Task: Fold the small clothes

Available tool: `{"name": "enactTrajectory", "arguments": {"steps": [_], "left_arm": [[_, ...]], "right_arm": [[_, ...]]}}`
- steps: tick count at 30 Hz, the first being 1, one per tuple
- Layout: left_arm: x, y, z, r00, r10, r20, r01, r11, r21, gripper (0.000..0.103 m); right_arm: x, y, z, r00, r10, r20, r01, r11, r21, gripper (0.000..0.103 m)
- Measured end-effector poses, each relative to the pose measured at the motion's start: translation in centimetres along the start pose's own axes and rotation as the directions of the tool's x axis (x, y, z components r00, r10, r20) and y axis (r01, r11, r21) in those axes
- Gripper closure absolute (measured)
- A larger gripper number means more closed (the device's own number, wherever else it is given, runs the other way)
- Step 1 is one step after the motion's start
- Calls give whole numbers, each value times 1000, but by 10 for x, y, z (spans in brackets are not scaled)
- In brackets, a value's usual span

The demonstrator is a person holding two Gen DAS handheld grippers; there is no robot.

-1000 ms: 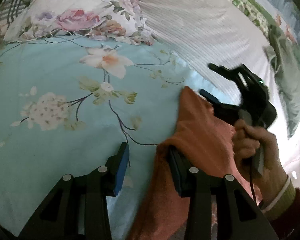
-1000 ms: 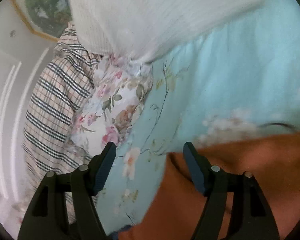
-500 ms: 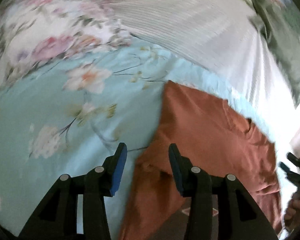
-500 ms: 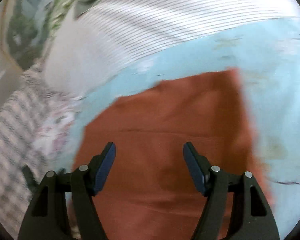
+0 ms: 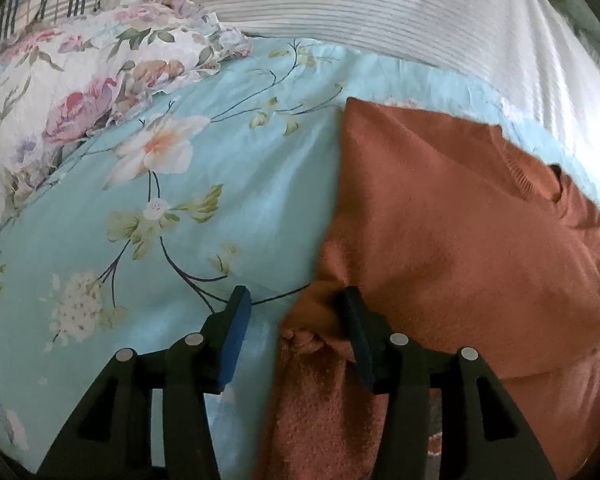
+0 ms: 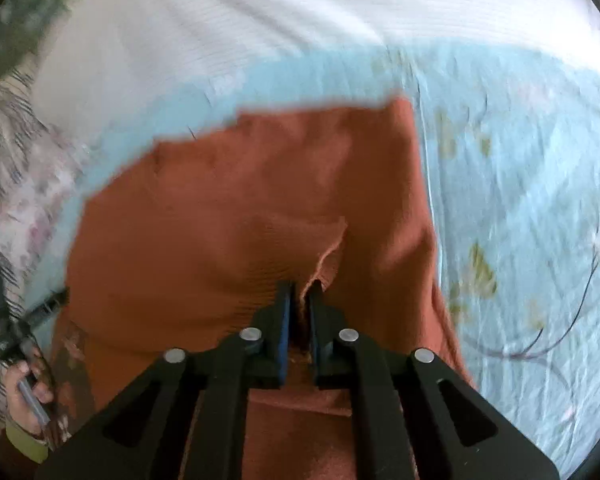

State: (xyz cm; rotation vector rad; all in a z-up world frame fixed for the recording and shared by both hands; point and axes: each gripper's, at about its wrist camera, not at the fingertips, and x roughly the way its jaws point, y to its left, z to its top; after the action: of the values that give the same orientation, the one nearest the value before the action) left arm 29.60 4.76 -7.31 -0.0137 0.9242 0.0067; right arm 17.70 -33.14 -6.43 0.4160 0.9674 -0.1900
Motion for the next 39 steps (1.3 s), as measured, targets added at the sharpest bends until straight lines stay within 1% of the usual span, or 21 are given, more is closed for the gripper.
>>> {"name": "enactTrajectory", "arguments": {"steps": [1,3,5,7,8,10,12,14,15,17,18,19,21,24,27,29,30,32,34,37,39], "left_arm": [[-1,0,1,1000,4,-3,-4,1000,4,54],[-11,2,-2,1000,-19,-11,19,1000,4,54],[-25,6,-9,999,-45,-10,45,999,10,54],[-39,8,-21,998,-62,-16,63,998,20,53],[-45,9,-27,997,-72,-19,72,997,24,53],[-57,11,-41,995,-95,-32,96,995,28,52],[-70,13,-58,991,-128,-46,129,991,33,51],[-82,14,-77,987,-149,-62,152,987,59,51],[-87,14,-85,986,-151,-70,156,985,74,49],[-97,13,-105,983,-154,-99,166,979,119,49],[-101,12,-111,983,-153,-106,166,977,133,49],[-106,14,-119,982,-152,-111,168,974,151,49],[-120,20,-137,977,-172,-123,191,967,166,47],[-134,31,-155,973,-189,-135,211,963,170,44],[-144,41,-175,967,-201,-159,226,961,159,42],[-151,45,-188,963,-212,-167,237,959,155,38],[-154,47,-193,961,-217,-170,243,958,154,35],[-160,47,-203,958,-224,-177,252,954,160,34],[-164,51,-213,956,-235,-177,264,951,161,33],[-170,63,-221,945,-278,-173,302,943,136,33],[-171,74,-223,932,-317,-175,336,937,95,33]], "right_arm": [[3,-1,-4,1000,-6,-14,7,1000,3,89],[-9,-3,-8,1000,11,0,-11,1000,17,81],[-27,-5,-17,999,50,16,-51,998,31,56],[-50,2,-33,992,128,22,-128,992,-4,49],[-55,11,-39,988,157,7,-157,987,-31,49],[-63,29,-61,964,253,-88,-261,960,-101,49],[-69,45,-86,926,324,-193,-354,923,-151,49],[-70,55,-107,899,333,-285,-394,900,-188,49],[-70,59,-120,878,331,-347,-415,887,-202,49],[-66,63,-144,848,297,-440,-430,871,-240,49],[-70,63,-158,845,258,-468,-420,862,-284,49],[-80,62,-168,841,258,-475,-435,845,-310,49],[-98,55,-181,821,266,-506,-459,834,-307,49],[-128,39,-202,819,231,-526,-446,833,-329,49],[-150,13,-216,841,202,-501,-393,865,-311,48],[-163,-3,-223,861,203,-466,-364,886,-288,41],[-170,-9,-225,872,212,-442,-355,894,-272,40],[-178,-17,-228,887,242,-393,-350,907,-232,37],[-185,-28,-232,901,296,-318,-360,918,-165,32],[-187,-48,-237,908,360,-214,-377,925,-47,32],[-182,-63,-240,902,398,-169,-399,916,30,32]]}}
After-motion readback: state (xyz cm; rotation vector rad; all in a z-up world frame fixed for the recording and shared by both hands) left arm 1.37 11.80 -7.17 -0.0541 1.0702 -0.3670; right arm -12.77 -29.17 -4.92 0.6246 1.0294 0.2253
